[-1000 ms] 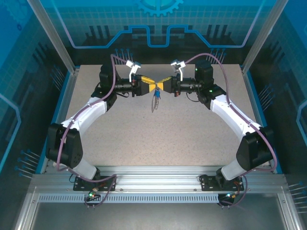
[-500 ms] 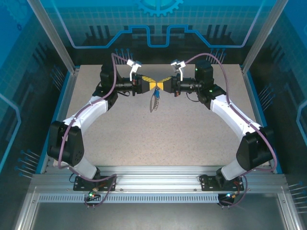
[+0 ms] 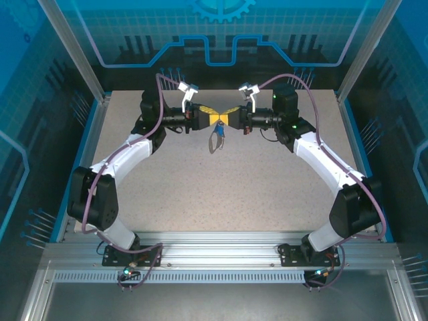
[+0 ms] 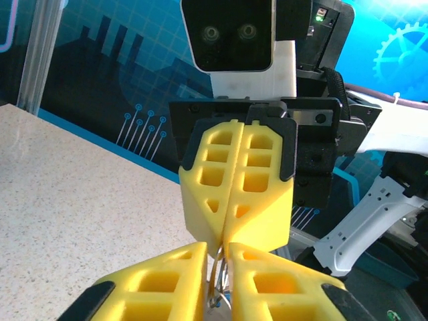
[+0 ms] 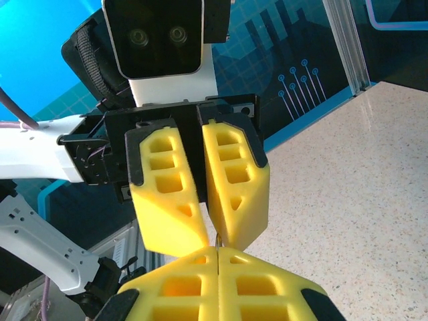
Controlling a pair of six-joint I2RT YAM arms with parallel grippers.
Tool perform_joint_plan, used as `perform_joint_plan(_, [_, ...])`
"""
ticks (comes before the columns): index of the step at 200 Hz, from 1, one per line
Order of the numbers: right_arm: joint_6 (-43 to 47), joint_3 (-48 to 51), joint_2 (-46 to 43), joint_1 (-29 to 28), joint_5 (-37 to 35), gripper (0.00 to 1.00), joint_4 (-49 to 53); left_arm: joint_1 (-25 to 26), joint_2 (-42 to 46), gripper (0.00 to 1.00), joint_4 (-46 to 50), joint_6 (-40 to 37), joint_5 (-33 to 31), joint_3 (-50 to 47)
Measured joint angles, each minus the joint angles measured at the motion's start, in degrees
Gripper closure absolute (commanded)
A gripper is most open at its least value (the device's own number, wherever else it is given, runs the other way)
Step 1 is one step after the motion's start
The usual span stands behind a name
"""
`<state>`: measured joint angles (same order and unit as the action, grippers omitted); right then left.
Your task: Put the keys on the keyring
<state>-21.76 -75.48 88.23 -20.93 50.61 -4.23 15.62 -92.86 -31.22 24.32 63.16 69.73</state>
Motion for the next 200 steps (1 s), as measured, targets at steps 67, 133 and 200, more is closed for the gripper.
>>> perform_joint_plan(67, [0.0, 0.0, 0.0, 0.07, 0.02, 1.0, -0.11, 0.46, 0.0, 0.97, -0.02, -0.33, 0.15, -0.02])
perform_joint_plan(133, [-1.73, 4.22, -3.32, 2.01, -1.18, 0.68, -1.57, 0.79, 0.02, 1.0, -1.66, 0.42, -1.2, -1.03])
perform_joint_plan(200, [-4.68, 23.17, -17.86, 2.91, -11.76, 0.62, -8.96, 0.79, 0.02, 1.0, -15.43, 11.04, -4.11, -6.62])
